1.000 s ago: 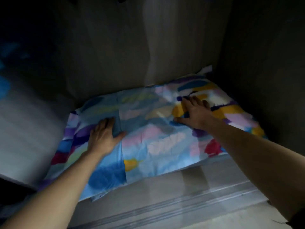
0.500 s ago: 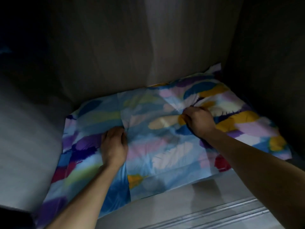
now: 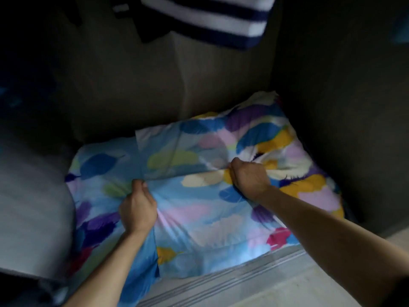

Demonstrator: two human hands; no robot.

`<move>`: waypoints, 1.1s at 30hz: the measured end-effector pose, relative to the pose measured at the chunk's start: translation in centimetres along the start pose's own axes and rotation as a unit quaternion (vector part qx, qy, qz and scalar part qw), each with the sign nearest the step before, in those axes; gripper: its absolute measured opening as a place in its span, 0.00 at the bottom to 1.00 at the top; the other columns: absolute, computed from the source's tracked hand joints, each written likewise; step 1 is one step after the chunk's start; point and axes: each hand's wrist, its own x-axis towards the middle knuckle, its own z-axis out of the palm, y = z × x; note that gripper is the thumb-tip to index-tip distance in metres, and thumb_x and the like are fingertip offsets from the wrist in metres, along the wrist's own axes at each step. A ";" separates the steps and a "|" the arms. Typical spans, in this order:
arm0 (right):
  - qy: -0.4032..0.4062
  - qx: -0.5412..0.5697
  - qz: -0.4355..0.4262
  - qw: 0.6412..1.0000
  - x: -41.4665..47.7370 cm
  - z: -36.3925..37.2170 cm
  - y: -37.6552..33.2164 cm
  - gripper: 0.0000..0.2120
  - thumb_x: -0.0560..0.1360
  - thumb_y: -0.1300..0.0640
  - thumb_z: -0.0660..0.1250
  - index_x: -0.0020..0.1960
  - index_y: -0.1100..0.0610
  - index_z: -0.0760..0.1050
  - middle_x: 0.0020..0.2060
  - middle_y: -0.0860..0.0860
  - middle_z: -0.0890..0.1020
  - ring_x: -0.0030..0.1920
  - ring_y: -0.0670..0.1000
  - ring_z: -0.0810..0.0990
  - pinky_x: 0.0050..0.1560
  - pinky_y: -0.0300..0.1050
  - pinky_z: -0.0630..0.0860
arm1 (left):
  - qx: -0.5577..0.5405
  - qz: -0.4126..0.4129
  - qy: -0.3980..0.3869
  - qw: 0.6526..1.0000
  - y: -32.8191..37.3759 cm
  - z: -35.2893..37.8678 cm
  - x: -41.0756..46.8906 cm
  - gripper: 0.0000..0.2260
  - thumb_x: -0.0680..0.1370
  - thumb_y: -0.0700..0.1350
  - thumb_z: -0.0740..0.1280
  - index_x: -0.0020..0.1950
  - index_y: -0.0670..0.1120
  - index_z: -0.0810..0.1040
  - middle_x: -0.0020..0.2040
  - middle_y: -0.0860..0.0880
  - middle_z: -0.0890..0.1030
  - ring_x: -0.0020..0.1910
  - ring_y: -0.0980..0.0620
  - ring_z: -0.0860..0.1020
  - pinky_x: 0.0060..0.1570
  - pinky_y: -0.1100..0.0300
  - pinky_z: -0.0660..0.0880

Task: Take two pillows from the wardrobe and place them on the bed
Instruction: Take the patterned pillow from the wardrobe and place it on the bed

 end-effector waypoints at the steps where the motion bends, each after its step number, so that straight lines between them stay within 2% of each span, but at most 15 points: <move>1: -0.020 -0.005 0.010 1.000 -0.4 -0.8 -0.2 0.07 0.76 0.56 0.61 0.45 0.60 0.73 0.36 0.62 0.83 0.36 0.64 0.82 0.32 0.50 0.70 | 0.012 0.020 -0.011 1.000 0.3 -1.2 0.3 0.10 0.76 0.44 0.56 0.45 0.39 0.72 0.29 0.28 0.77 0.28 0.29 0.77 0.28 0.44 0.75; 5: -0.089 0.014 0.016 0.996 -2.8 -5.6 -2.2 0.19 0.79 0.44 0.55 0.46 0.56 0.76 0.40 0.63 0.84 0.41 0.65 0.81 0.39 0.52 0.74 | 0.072 0.080 -0.075 0.991 1.6 -6.6 2.1 0.08 0.77 0.43 0.57 0.42 0.39 0.70 0.25 0.30 0.76 0.24 0.31 0.76 0.24 0.47 0.74; 9: -0.189 0.050 0.072 0.978 -6.8 -11.1 -3.9 0.27 0.76 0.33 0.50 0.49 0.50 0.80 0.43 0.61 0.84 0.45 0.64 0.82 0.44 0.53 0.76 | 0.125 0.083 -0.190 0.970 3.8 -11.9 1.6 0.06 0.77 0.39 0.62 0.42 0.39 0.70 0.27 0.30 0.78 0.26 0.31 0.78 0.27 0.45 0.75; 11: -0.226 0.055 0.090 0.968 -9.4 -13.9 -4.4 0.27 0.75 0.32 0.50 0.51 0.48 0.79 0.43 0.62 0.84 0.45 0.64 0.82 0.44 0.53 0.77 | 0.141 0.099 -0.249 0.953 5.5 -14.7 0.2 0.06 0.75 0.37 0.65 0.40 0.38 0.71 0.25 0.31 0.77 0.23 0.33 0.78 0.23 0.48 0.75; 14: -0.273 0.031 0.120 0.954 -13.8 -18.6 -4.7 0.29 0.76 0.33 0.49 0.48 0.53 0.79 0.43 0.62 0.83 0.45 0.64 0.82 0.43 0.53 0.76 | 0.159 0.132 -0.324 0.923 7.9 -18.6 -2.1 0.07 0.74 0.37 0.67 0.38 0.39 0.71 0.22 0.34 0.77 0.20 0.36 0.77 0.20 0.52 0.73; 18: -0.328 0.001 0.152 0.932 -19.3 -26.3 -5.2 0.30 0.77 0.34 0.48 0.47 0.55 0.79 0.45 0.61 0.84 0.46 0.64 0.82 0.44 0.53 0.77 | 0.148 0.151 -0.415 0.885 11.4 -24.4 -5.3 0.06 0.77 0.41 0.63 0.41 0.40 0.71 0.27 0.35 0.79 0.26 0.35 0.79 0.23 0.51 0.74; 22: -0.354 -0.017 0.180 0.918 -23.9 -35.5 -6.1 0.30 0.77 0.35 0.49 0.46 0.57 0.79 0.44 0.61 0.84 0.45 0.64 0.82 0.43 0.52 0.76 | 0.149 0.193 -0.493 0.835 15.6 -31.3 -7.6 0.08 0.74 0.43 0.68 0.40 0.41 0.72 0.24 0.37 0.79 0.23 0.36 0.78 0.18 0.53 0.71; 26: -0.358 0.008 0.234 0.904 -28.2 -45.9 -6.5 0.30 0.75 0.33 0.51 0.41 0.58 0.76 0.40 0.61 0.83 0.43 0.64 0.81 0.38 0.51 0.73 | 0.157 0.257 -0.532 0.792 21.3 -38.1 -8.5 0.11 0.76 0.50 0.66 0.43 0.43 0.73 0.27 0.38 0.81 0.28 0.36 0.80 0.24 0.51 0.73; 28: -0.362 0.041 0.256 0.896 -29.9 -51.2 -6.6 0.29 0.74 0.31 0.53 0.40 0.56 0.73 0.38 0.61 0.83 0.41 0.64 0.81 0.36 0.51 0.73 | 0.129 0.289 -0.551 0.772 24.2 -40.8 -8.3 0.13 0.73 0.51 0.71 0.40 0.42 0.73 0.24 0.39 0.79 0.25 0.37 0.78 0.20 0.54 0.71; 30: -0.362 0.068 0.265 0.891 -31.4 -56.2 -6.2 0.28 0.72 0.29 0.55 0.40 0.55 0.70 0.36 0.60 0.82 0.40 0.64 0.80 0.35 0.51 0.73 | 0.103 0.337 -0.539 0.765 27.6 -42.8 -7.8 0.15 0.71 0.53 0.72 0.39 0.42 0.73 0.24 0.39 0.79 0.25 0.37 0.78 0.20 0.54 0.69; 33: -0.349 0.085 0.265 0.895 -33.0 -62.6 -4.6 0.29 0.69 0.27 0.57 0.43 0.54 0.69 0.36 0.59 0.81 0.39 0.63 0.79 0.34 0.49 0.71 | 0.053 0.351 -0.507 0.786 33.7 -44.9 -7.4 0.16 0.78 0.58 0.60 0.47 0.44 0.71 0.36 0.38 0.83 0.39 0.35 0.80 0.33 0.49 0.72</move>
